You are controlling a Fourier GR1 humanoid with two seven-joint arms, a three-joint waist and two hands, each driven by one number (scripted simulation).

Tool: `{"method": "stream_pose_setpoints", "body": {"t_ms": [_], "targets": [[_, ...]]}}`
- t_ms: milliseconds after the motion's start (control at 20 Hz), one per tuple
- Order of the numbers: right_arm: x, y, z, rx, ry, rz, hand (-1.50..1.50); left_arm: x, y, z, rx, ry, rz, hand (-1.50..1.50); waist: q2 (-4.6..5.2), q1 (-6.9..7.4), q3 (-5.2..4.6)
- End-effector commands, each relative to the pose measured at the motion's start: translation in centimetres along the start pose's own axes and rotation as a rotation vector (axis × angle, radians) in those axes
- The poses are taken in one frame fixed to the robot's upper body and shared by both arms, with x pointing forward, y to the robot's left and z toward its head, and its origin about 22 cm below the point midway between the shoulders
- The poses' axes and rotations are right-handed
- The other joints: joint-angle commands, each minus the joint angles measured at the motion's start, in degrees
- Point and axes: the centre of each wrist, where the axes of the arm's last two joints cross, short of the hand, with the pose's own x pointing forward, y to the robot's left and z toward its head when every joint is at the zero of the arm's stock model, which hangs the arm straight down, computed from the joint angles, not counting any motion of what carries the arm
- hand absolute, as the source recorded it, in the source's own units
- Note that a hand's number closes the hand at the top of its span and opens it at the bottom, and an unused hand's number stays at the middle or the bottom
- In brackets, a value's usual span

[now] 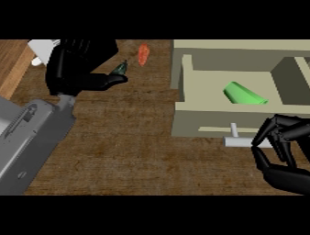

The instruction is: Pick up the cup, place it into the drawer and close the drawer

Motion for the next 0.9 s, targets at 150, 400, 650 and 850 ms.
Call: {"method": "stream_pose_setpoints", "body": {"t_ms": [150,400,650,850], "targets": [[-1.3,2.0,-1.8,0.129,-0.010,0.262,1.50,0.1,4.9,4.3,0.029,0.006,0.008,-1.50,0.35,-0.01,0.00],[-4.0,3.4,-2.5,0.215,0.055,0.497,1.50,0.8,6.5,6.4,0.010,0.025,0.033,-1.50,0.40,0.14,0.03],[-8.3,5.3,-3.4,0.212,0.051,0.540,1.50,0.6,11.0,9.1,0.023,0.019,0.026,-1.50,0.48,-0.77,0.02],[-11.8,6.9,-4.9,0.253,0.114,0.577,-1.50,0.9,11.6,9.1,0.039,0.021,0.005,-1.50,0.55,-0.76,0.04]]}}
